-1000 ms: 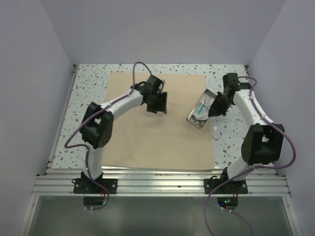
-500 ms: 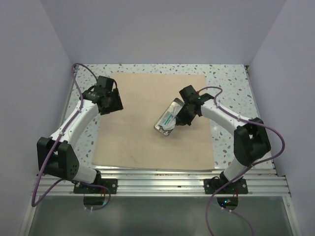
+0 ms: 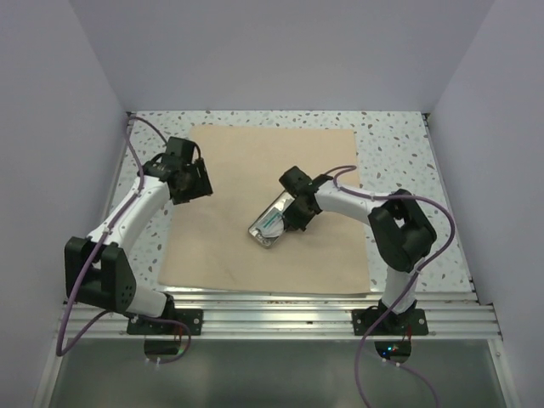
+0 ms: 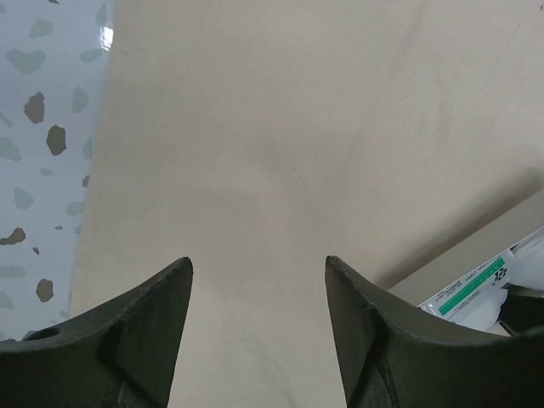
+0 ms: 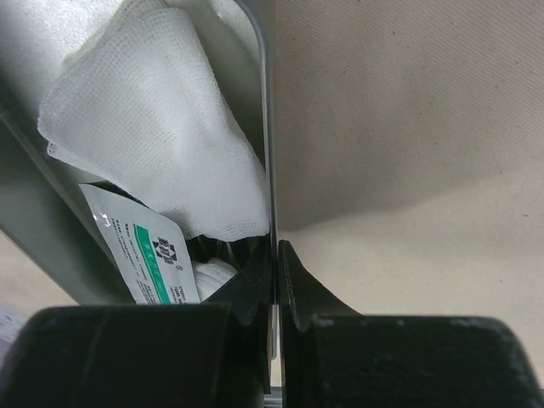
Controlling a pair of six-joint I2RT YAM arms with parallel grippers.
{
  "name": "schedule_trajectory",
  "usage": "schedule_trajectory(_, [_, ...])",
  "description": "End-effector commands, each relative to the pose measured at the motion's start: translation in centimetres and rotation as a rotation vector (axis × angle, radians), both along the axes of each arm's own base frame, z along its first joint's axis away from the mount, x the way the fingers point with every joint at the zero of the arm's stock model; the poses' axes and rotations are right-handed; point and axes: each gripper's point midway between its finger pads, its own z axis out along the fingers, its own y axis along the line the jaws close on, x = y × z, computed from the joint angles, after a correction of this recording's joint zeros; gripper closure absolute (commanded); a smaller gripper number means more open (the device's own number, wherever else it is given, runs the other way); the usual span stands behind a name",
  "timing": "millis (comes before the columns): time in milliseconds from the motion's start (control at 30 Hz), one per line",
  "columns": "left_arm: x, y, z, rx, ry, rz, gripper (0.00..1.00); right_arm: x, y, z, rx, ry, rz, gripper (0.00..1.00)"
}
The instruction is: Prepare the surgical pack
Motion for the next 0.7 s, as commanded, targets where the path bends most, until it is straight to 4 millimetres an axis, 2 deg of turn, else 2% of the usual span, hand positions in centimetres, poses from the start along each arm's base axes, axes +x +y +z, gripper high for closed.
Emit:
schedule_trajectory(0, [0.3, -1.5, -2.5, -0.056, 0.043, -0.05, 0.32, 1.4, 1.3, 0.6, 0.04, -0.041, -0.041, 0.98])
schedule_trajectory(67, [0.1, -1.6, -3.3, -0.056, 0.07, -0.052, 0.32, 1.1, 1.4, 0.5, 0.042, -0.027, -0.036, 0.88])
schedule_trajectory(167, [-0.1, -1.5, -4.5, -0.051, 0.109, -0.05, 0.31, 0.6, 1.6, 0.5, 0.038, -0.013, -0.021, 0.58])
schedule_trajectory(267, [0.1, -1.8, -4.8, -0.062, 0.115, -0.057, 0.3, 0.4, 1.5, 1.3, 0.039, -0.012, 0.018, 0.44])
schedule_trajectory(367, [0.1, -2.1, -5.2, -0.065, 0.128, -0.079, 0.3, 0.1, 0.5, 4.7, 0.022, -0.065, 0.132, 0.4])
schedule_trajectory(400, [-0.1, -2.1, -5.6, -0.059, 0.141, -0.086, 0.32, 0.4, -0.2, 7.4, 0.026, -0.121, 0.167, 0.39])
schedule_trajectory(433, [-0.4, -2.4, -5.9, -0.073, 0.158, -0.102, 0.34, 1.1, -0.9, 8.4, 0.016, -0.159, 0.206, 0.37])
schedule_trajectory(467, [-0.6, -2.7, -6.4, -0.085, 0.177, -0.116, 0.37, 2.4, -3.3, 9.4, -0.02, -0.185, 0.249, 0.37])
schedule_trajectory(500, [-1.1, -2.8, -7.1, -0.093, 0.195, -0.121, 0.43, 3.3, -4.5, 11.3, -0.034, -0.219, 0.27, 0.37])
schedule_trajectory(533, [-1.3, -2.9, -7.4, -0.095, 0.207, -0.124, 0.49, 4.4, -5.1, 12.1, -0.025, -0.263, 0.311, 0.37])
schedule_trajectory(567, [-1.4, -3.1, -7.9, -0.107, 0.214, -0.129, 0.62, 6.3, -7.1, 13.3, -0.086, -0.321, 0.36, 0.4])
schedule_trajectory(600, [-1.3, -3.4, -8.0, -0.12, 0.21, -0.139, 0.67, 7.4, -7.8, 13.8, -0.121, -0.356, 0.385, 0.44])
schedule_trajectory(633, [-1.2, -3.6, -8.4, -0.128, 0.213, -0.147, 0.72, 8.8, -8.4, 13.6, -0.132, -0.38, 0.416, 0.56])
schedule_trajectory(667, [-1.0, -3.9, -8.4, -0.144, 0.215, -0.155, 0.8, 10.2, -8.6, 14.2, -0.161, -0.435, 0.483, 0.67])
